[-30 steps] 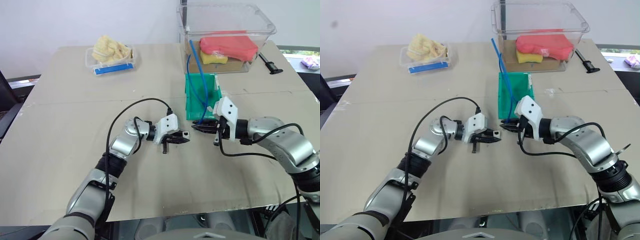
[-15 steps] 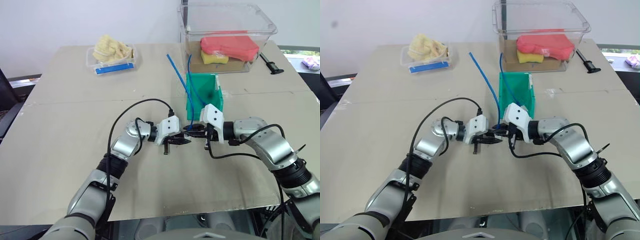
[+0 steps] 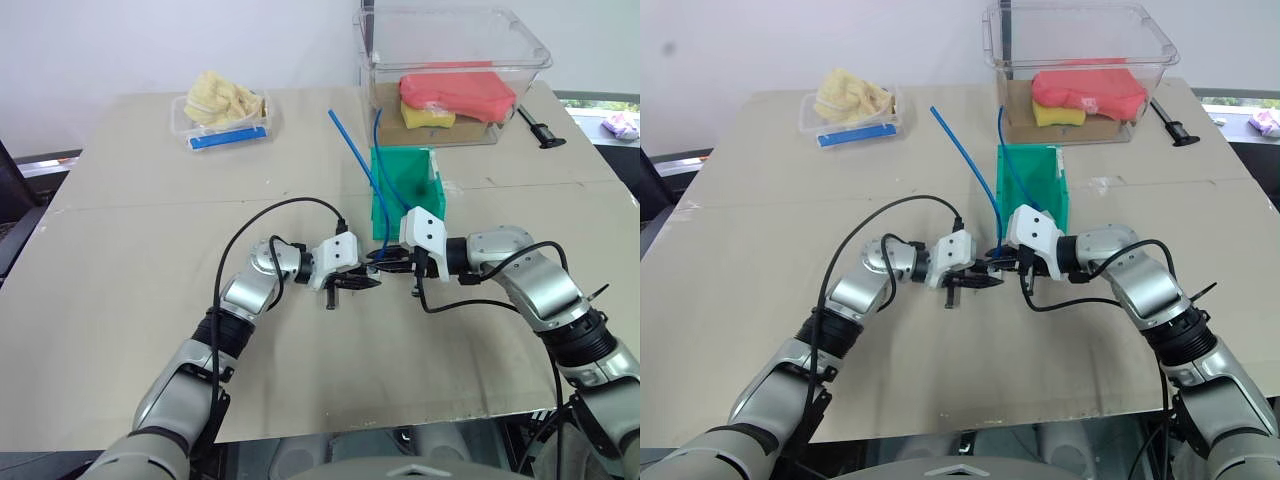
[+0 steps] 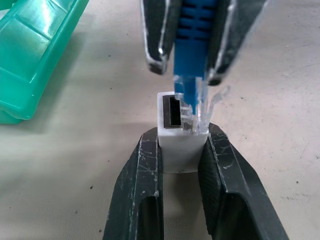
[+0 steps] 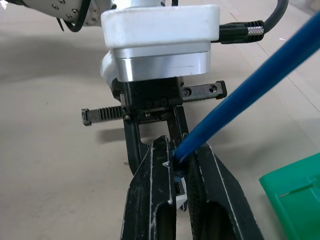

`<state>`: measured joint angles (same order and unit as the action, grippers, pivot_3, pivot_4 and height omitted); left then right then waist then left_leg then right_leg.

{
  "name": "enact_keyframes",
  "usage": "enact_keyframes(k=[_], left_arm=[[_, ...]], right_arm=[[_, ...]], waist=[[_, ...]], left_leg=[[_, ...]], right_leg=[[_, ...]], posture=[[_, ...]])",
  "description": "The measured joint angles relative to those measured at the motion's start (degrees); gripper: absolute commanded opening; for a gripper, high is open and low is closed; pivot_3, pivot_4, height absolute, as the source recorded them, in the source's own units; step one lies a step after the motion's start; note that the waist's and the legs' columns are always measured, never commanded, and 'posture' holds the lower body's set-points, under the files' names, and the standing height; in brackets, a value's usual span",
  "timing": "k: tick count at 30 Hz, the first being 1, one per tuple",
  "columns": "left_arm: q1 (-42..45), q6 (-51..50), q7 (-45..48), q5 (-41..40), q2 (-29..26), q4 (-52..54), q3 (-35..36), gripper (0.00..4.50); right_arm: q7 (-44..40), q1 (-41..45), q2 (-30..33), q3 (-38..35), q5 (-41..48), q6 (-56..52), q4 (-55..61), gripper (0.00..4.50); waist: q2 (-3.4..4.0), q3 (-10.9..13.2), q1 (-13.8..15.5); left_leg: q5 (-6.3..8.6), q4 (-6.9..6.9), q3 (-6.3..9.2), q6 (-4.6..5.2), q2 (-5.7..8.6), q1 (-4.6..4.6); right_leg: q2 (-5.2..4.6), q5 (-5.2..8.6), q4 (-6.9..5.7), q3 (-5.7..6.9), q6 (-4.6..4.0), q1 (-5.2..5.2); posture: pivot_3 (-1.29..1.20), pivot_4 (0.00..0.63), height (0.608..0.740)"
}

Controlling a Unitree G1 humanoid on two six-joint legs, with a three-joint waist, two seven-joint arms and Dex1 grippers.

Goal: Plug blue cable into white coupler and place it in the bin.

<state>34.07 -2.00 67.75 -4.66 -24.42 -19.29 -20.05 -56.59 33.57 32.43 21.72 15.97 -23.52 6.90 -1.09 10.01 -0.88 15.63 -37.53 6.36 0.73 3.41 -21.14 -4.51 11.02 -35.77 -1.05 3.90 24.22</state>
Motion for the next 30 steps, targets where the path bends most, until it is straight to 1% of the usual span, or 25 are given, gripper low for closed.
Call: enact_keyframes(k=[9, 19, 30], left_arm=[[-0.57, -0.01, 0.14, -0.09, -0.48, 0.66, 0.03, 0.35], [-0.67, -0.07, 0.18, -0.13, -0.53, 0.81, 0.04, 0.35], [-0.82, 0.08, 0.19, -0.12, -0.56, 0.85, 0.05, 0.35]], right_arm=[[-1.86, 1.45, -1.47, -0.25, 0.15, -1.51, -1.11, 0.00], [-3.70, 1.83, -1.21, -0.83, 0.25, -3.69, -1.12, 0.00], [-5.70, 1.83, -0.58, -0.44, -2.11, -1.64, -1.09, 0.00]], waist=[[0.00, 0.00, -0.07], [0.00, 0.00, -0.04], [0.00, 0.00, -0.04]], left_leg=[[0.00, 0.00, 0.01, 0.00, -0.01, 0.00], [0.00, 0.00, 0.01, -0.01, 0.00, 0.00], [0.00, 0.00, 0.00, -0.01, 0.01, 0.00]], right_leg=[[0.00, 0.00, -0.02, -0.01, 0.00, 0.00], [0.00, 0.00, -0.02, -0.01, 0.00, 0.00], [-0.01, 0.00, -0.02, -0.01, 0.00, 0.00]], posture=[[0.00, 0.150, 0.740], [0.00, 0.150, 0.740], [0.00, 0.150, 0.740]])
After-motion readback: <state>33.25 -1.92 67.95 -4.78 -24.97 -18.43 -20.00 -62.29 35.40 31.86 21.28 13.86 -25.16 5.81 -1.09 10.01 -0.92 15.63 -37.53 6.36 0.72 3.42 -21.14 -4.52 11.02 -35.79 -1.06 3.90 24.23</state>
